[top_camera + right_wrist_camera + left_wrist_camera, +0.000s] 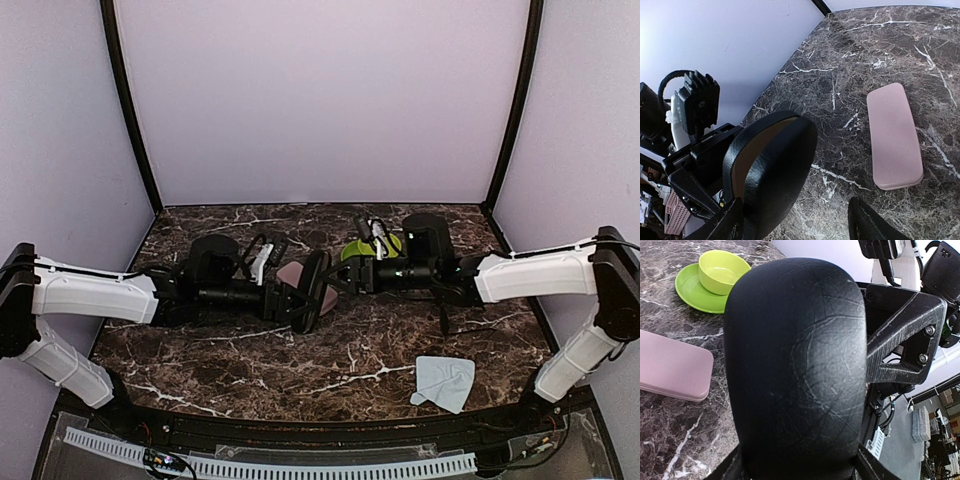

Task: Organize the sunglasses
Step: Open the sunglasses case.

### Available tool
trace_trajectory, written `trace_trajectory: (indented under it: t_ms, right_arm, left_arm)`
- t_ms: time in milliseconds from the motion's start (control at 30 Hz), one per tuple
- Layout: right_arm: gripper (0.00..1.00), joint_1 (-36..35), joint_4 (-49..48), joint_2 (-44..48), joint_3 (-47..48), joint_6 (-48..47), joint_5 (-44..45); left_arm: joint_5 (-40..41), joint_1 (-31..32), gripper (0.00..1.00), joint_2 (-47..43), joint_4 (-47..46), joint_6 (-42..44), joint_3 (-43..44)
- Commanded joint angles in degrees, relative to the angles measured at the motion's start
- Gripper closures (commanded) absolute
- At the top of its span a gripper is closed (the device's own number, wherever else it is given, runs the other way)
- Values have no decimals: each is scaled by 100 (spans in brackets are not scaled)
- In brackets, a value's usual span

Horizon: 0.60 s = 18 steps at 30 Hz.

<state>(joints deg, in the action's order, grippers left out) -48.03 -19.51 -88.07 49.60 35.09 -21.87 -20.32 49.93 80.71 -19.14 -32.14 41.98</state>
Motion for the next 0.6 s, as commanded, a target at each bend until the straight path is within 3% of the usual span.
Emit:
trace_trajectory:
  t_ms: [0, 567]
  right_arm:
    - [29, -53, 130, -167, 94, 409, 498]
    - [47, -10, 256, -673, -69, 876, 881]
  left_arm:
    - [76, 127, 77, -120, -186, 281, 195]
    - [113, 236, 76, -327, -502, 437, -1]
